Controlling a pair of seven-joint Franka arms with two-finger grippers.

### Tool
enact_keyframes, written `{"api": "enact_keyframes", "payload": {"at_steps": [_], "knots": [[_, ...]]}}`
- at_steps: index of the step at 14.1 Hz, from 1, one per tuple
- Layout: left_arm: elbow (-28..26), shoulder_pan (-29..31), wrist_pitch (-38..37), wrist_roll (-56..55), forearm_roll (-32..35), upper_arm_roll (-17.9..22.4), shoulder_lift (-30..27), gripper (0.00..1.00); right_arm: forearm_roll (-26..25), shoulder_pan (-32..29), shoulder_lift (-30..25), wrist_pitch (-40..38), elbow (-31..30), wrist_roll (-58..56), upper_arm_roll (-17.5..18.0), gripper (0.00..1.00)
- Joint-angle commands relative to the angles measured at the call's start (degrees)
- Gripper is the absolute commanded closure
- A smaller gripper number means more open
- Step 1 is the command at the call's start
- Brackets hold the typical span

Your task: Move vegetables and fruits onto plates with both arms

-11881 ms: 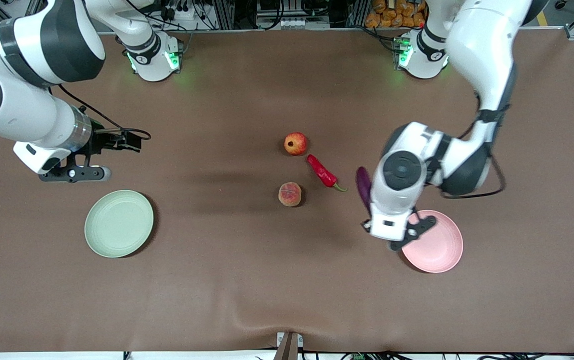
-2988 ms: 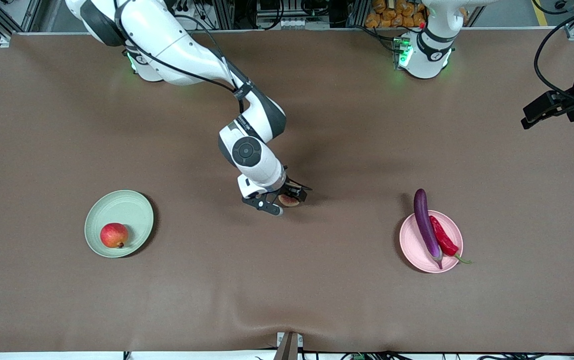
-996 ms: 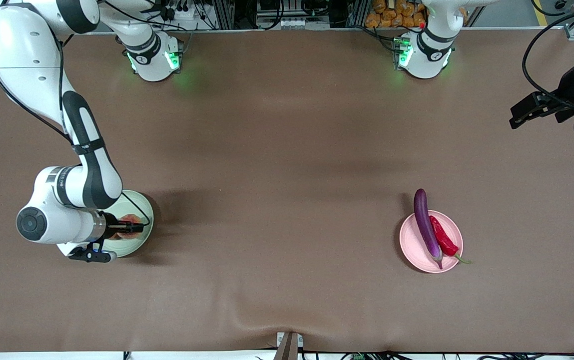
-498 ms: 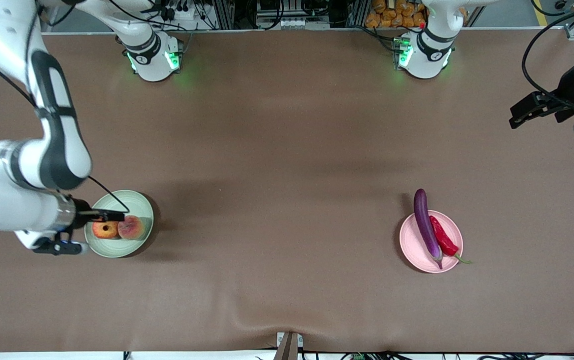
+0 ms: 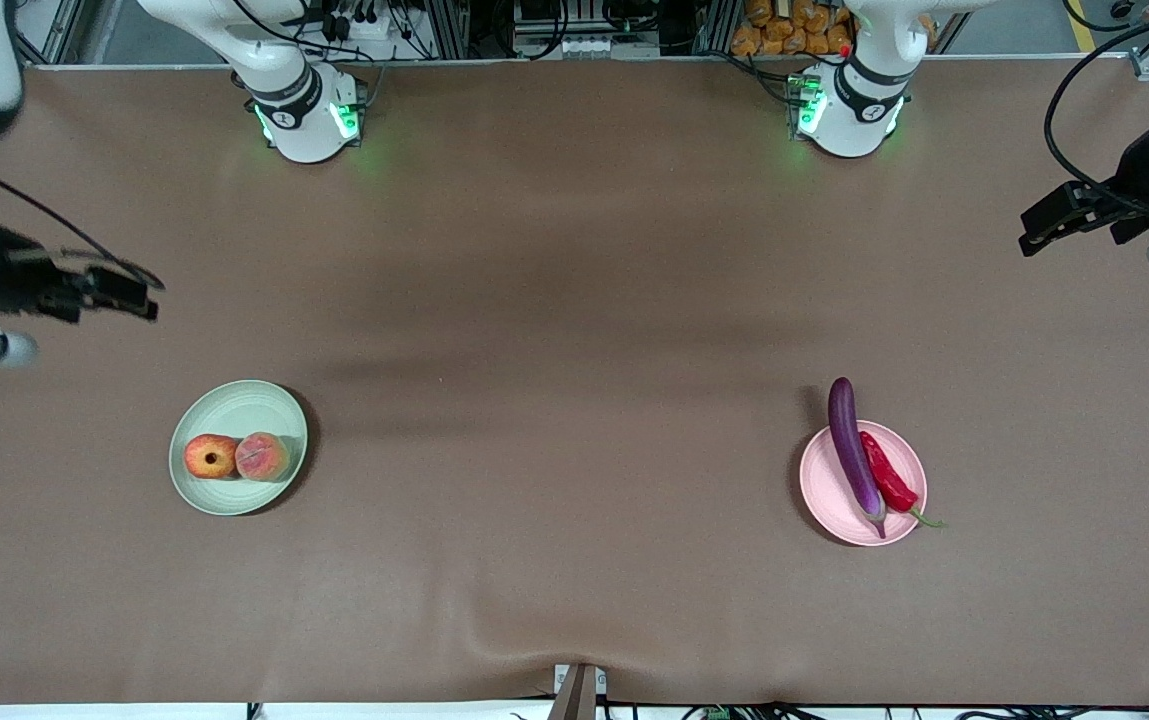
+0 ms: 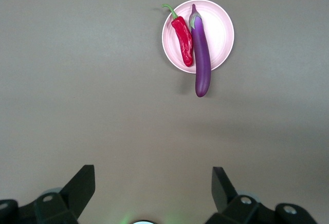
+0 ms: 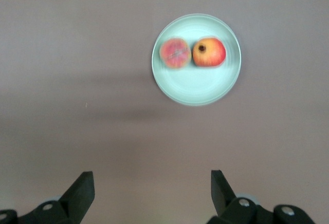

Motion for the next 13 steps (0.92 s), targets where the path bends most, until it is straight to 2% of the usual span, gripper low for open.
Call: {"api": "enact_keyframes", "payload": {"at_steps": [1, 6, 13], "knots": [[-0.7, 0.1, -0.4, 1.2, -1.2, 0.0, -1.5, 0.0, -1.5, 1.4, -3.2, -4.5, -0.7, 0.6, -1.7, 0.0], [-0.4, 0.1, -0.5, 1.2, -1.2, -0.3, -1.5, 0.0, -2.9, 1.1, -5.4, -6.0, -0.3, 1.8, -1.4, 0.0], [1.2, 0.1, -0.5, 0.8, -0.8, -1.3, -1.2, 0.0, -2.7, 0.8, -5.3, -5.8, -0.3, 1.8, -1.5, 0.0]]}}
